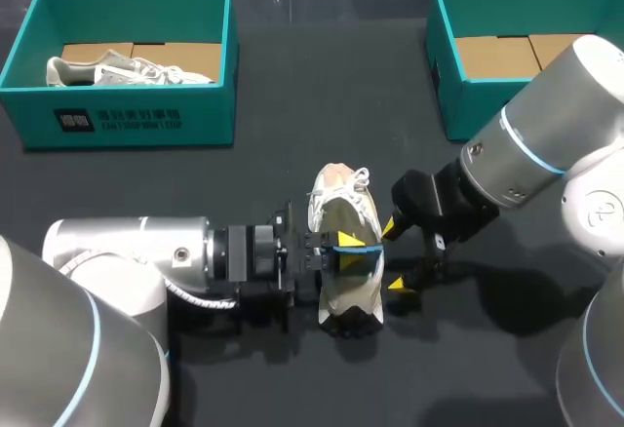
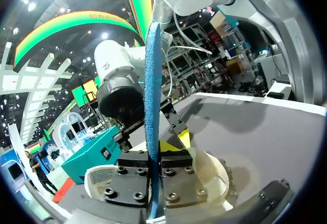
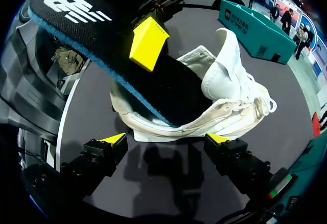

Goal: Take the shoe out of the shoebox, open the shoe tongue, remove and reinsert the insole, then place the shoe into the shoebox

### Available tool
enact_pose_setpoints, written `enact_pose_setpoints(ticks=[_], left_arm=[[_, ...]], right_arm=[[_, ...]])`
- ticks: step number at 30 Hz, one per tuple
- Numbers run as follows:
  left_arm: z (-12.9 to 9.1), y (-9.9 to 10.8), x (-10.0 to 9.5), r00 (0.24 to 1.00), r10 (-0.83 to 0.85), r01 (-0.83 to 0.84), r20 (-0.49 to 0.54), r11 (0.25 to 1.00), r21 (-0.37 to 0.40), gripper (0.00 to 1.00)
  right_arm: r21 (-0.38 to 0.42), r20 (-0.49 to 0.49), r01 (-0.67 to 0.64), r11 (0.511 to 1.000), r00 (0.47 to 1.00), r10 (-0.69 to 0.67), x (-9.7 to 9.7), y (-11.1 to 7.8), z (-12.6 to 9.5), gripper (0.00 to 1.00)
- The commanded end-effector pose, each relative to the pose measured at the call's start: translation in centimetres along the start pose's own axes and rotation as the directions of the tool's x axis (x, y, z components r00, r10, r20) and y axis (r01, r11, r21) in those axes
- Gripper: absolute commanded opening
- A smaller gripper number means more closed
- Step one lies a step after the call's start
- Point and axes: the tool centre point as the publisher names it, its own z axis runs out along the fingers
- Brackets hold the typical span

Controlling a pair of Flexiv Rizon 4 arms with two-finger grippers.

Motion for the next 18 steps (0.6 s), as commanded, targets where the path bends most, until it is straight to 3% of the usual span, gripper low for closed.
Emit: enact_pose_setpoints(ticks=[1,10,18], left_arm=[[-0.1,0.8,0.1,1.0,0.012,-0.012,0.002,1.0,0.001,0.0],[-0.1,3.8,-0.4,0.999,0.051,-0.051,0.012,0.999,0.005,0.0],[0.2,5.9,-0.8,0.997,0.074,-0.074,0.013,0.996,-0.051,0.0]], right_arm=[[0.0,0.002,0.0,1.0,1.0,0.0,0.1,0.0,0.1,1.0],[0.0,0.002,0.0,1.0,1.0,0.0,0.1,0.0,0.1,1.0],[0.0,0.002,0.0,1.0,1.0,0.0,0.1,0.0,0.1,1.0]])
